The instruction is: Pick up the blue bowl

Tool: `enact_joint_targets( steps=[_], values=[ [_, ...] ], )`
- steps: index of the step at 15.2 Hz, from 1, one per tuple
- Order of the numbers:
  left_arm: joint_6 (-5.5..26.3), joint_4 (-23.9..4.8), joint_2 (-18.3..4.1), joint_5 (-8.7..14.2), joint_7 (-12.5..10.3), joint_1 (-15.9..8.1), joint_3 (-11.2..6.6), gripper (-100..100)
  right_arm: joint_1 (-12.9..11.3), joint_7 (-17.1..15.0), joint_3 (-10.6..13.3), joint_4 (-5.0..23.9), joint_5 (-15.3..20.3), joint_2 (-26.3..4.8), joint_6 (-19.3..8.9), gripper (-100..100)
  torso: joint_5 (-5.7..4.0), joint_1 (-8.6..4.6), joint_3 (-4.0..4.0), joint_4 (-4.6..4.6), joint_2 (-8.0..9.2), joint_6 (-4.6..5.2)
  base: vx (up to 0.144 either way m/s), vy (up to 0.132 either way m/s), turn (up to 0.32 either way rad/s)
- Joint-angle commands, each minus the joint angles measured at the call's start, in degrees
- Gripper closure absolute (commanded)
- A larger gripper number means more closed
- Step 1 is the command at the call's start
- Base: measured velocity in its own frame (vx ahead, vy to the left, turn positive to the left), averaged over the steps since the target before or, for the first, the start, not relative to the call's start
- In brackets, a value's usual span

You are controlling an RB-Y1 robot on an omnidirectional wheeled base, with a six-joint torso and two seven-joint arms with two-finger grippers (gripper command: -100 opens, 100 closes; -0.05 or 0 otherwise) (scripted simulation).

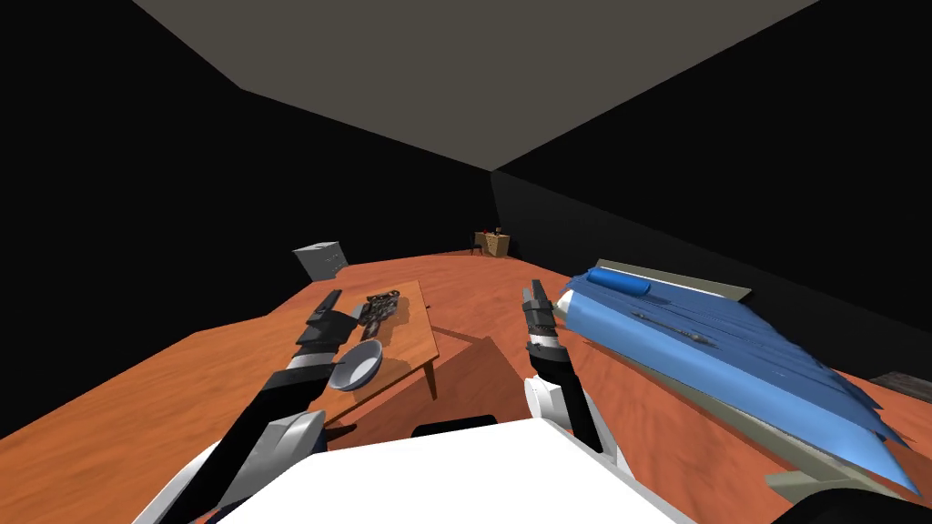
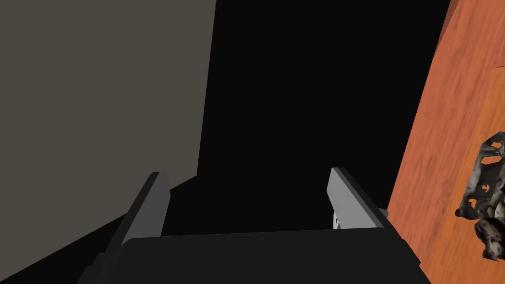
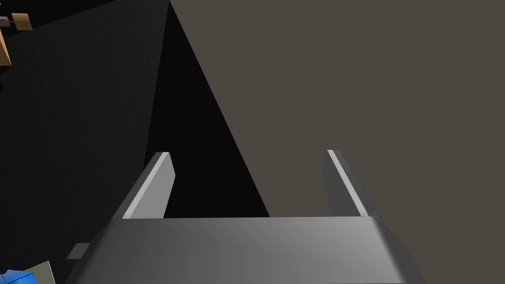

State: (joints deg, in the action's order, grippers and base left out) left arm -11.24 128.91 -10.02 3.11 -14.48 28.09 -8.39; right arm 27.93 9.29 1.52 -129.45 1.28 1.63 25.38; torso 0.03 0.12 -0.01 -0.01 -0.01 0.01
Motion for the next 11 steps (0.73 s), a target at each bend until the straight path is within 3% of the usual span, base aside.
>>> enact_joint_targets(
  steps=[1, 8, 10, 11],
  values=[
    [2.02, -0.03, -0.08, 0.29, -0.37, 0.6, -0.14, -100, 0.0, 0.0, 0.0, 0.0, 0.0, 0.0, 0.0, 0, 0.0, 0.0, 0.0, 0.0, 0.0, 0.0, -0.002, 0.019, -0.025],
    [10.4, -2.82, -1.43, 3.0, -2.93, -0.09, -2.72, -100, 0.0, 0.0, 0.0, 0.0, 0.0, 0.0, 0.0, 0, -0.01, -0.05, 0.01, 0.01, 0.01, -0.01, -0.004, 0.013, -0.083],
    [12.24, -2.82, -1.43, 3.0, -2.93, -0.09, -2.72, -100, 0.0, 0.0, 0.0, 0.0, 0.0, 0.0, 0.0, 0, -0.02, -0.06, 0.01, 0.0, 0.01, 0.0, -0.004, 0.013, -0.075],
    [14.01, -3.79, -1.78, 3.94, -3.83, -0.33, -3.61, -100, 0.0, 0.0, 0.0, 0.0, 0.0, 0.0, 0.0, 0, -0.01, -0.06, 0.0, 0.0, 0.01, -0.02, -0.005, 0.011, -0.09]
  ],
)
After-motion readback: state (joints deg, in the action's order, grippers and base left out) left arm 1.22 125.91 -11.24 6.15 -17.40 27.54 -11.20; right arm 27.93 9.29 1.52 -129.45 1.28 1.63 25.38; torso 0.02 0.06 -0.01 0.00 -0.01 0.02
